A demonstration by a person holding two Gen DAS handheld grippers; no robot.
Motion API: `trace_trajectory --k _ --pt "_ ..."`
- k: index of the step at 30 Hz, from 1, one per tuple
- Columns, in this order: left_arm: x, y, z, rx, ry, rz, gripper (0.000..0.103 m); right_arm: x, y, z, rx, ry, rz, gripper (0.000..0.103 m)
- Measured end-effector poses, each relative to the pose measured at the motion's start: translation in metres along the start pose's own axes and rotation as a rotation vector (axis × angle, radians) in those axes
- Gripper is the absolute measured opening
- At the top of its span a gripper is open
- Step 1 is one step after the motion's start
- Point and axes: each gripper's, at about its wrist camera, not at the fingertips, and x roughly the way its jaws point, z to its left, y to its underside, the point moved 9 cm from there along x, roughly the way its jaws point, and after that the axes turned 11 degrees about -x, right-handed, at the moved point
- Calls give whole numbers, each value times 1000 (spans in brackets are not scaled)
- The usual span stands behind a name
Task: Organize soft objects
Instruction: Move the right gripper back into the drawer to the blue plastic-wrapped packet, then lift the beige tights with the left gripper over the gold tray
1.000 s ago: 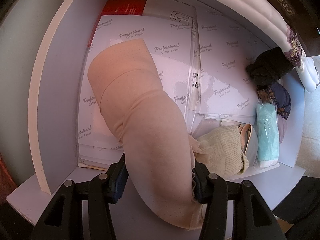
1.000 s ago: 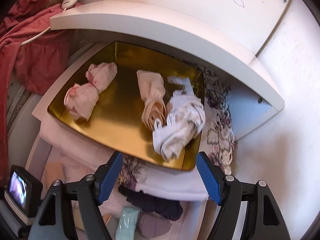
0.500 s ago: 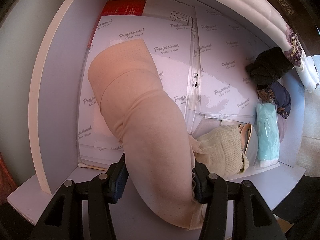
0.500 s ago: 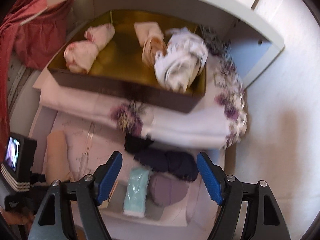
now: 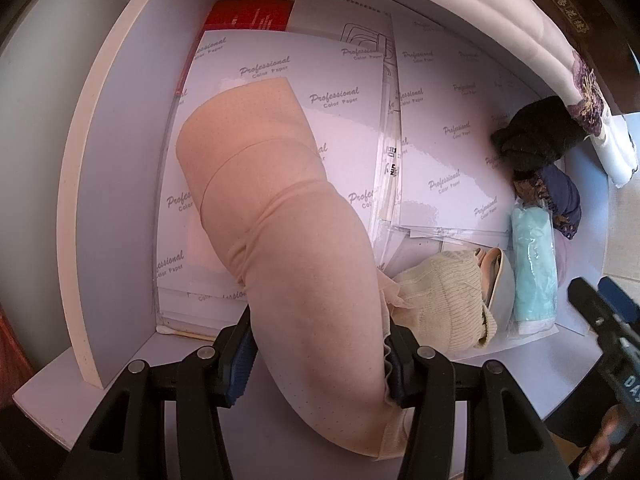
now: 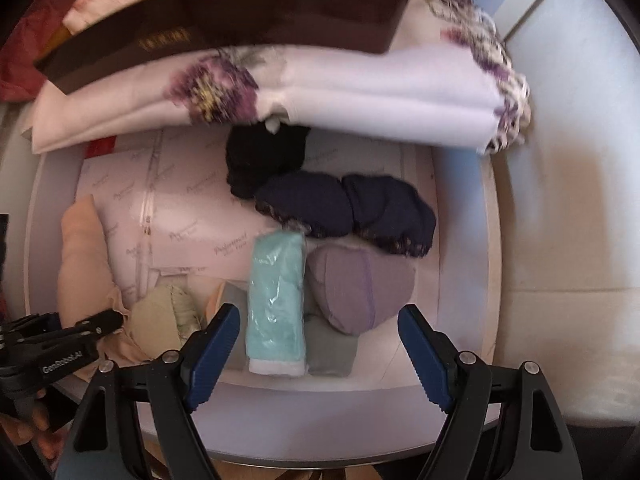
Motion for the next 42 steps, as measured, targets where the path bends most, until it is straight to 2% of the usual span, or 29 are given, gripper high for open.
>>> trace_trajectory --k 4,13,18,20,23,28,34,38,42 --pt "-1 0 0 -3 4 -1 54 14 10 2 2 -5 47 82" --pt "-3 0 4 -19 25 -7 53 41 22 6 21 -65 94 82" --pt "-12 -1 10 -40 56 -9 48 58 27 15 -13 -78 114 68" --pt "-16 0 10 -42 80 -7 47 64 28 19 -27 -77 119 56" --pt "-24 1 8 -55 121 -8 46 69 28 25 -48 -76 122 51" --pt "-41 2 6 -57 174 -27 45 75 26 35 -37 -90 143 51" --pt "-86 0 -2 -38 268 -116 45 82 19 35 -48 -81 152 51" --pt "-126 -6 -12 26 341 -220 45 84 16 39 -55 -71 155 51" --pt "-165 -12 -29 84 394 -284 45 85 16 42 -57 -67 154 51"
